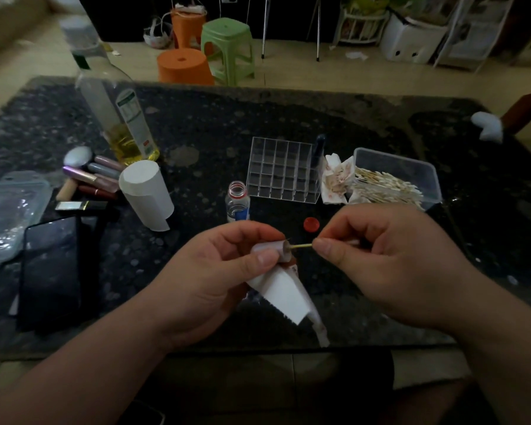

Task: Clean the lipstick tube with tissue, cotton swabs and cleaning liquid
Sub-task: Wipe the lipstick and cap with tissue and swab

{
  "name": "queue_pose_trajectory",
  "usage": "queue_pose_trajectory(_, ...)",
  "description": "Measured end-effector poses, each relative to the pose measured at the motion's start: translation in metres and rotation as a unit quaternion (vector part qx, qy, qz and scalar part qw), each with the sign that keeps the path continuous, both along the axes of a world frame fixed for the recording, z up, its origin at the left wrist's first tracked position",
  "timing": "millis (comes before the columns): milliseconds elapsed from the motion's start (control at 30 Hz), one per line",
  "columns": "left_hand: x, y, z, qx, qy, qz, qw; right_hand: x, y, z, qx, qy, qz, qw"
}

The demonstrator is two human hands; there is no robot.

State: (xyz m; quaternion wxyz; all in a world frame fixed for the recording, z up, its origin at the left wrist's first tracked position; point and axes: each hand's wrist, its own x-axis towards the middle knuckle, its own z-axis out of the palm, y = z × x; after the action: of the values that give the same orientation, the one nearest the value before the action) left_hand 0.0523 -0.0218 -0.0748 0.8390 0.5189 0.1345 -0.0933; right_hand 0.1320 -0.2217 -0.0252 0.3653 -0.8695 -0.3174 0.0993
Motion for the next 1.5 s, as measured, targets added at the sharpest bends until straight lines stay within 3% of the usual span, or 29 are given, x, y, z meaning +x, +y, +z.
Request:
queue_pose_trajectory(167,0.0004,-0.0006,0.0016,0.017,-0.012,-0.002,1.000,-0.0018,0.0016,0.0008,-0.023,-0.018,0.002,1.000)
queue_pose_trajectory(333,-0.0003,-0.0011,0.0019,0.025,-0.020,-0.004,0.999,0.0004,-0.0008,0.0045,-0.047,0.059,0.019,0.997)
queue_pose_trajectory(500,-0.0007,0.0001,0.0040,0.033,-0.008,-0.010,0.999,-0.0003,0.0007,0.0011,0.012,0.003,-0.025,1.000)
queue_pose_trajectory(600,-0.0006,0.0013,0.0034,0.030,-0.014,-0.006,0.999,-0.0010,-0.0001,0.0015,-0.008,-0.019,0.007,1.000)
queue_pose_trajectory(700,-0.0010,0.0002,0.0028,0.049,-0.030,-0.013,0.998,-0.0005,-0.0022,0.0015,-0.034,0.044,0.047,0.997)
queue_pose_trajectory(800,-0.0010,0.0000,0.0016,0.071,-0.031,-0.024,0.997,-0.0010,-0.0029,0.0024,0.017,0.089,0.054,0.994)
queue_pose_trajectory(933,-0.0010,-0.0010,0.0029,0.103,-0.029,-0.031,0.994,-0.0030,0.0004,-0.0005,0.056,0.022,0.020,0.998)
queue_pose_trajectory(1067,-0.0006,0.0012,0.0029,0.102,-0.017,-0.027,0.994,-0.0017,0.0017,-0.0032,0.015,-0.024,-0.004,1.000)
queue_pose_trajectory(1200,-0.0013,-0.0004,0.0013,0.097,-0.028,-0.026,0.995,-0.0019,0.0018,0.0002,-0.028,0.044,0.047,0.998)
queue_pose_trajectory(1300,-0.0026,-0.0015,0.0010,0.097,-0.037,-0.032,0.994,-0.0040,0.0035,0.0016,0.019,0.086,0.055,0.995)
queue_pose_trajectory(1500,-0.0016,-0.0001,0.0008,0.114,-0.036,-0.041,0.992,-0.0040,0.0064,-0.0039,0.042,0.008,0.001,0.999)
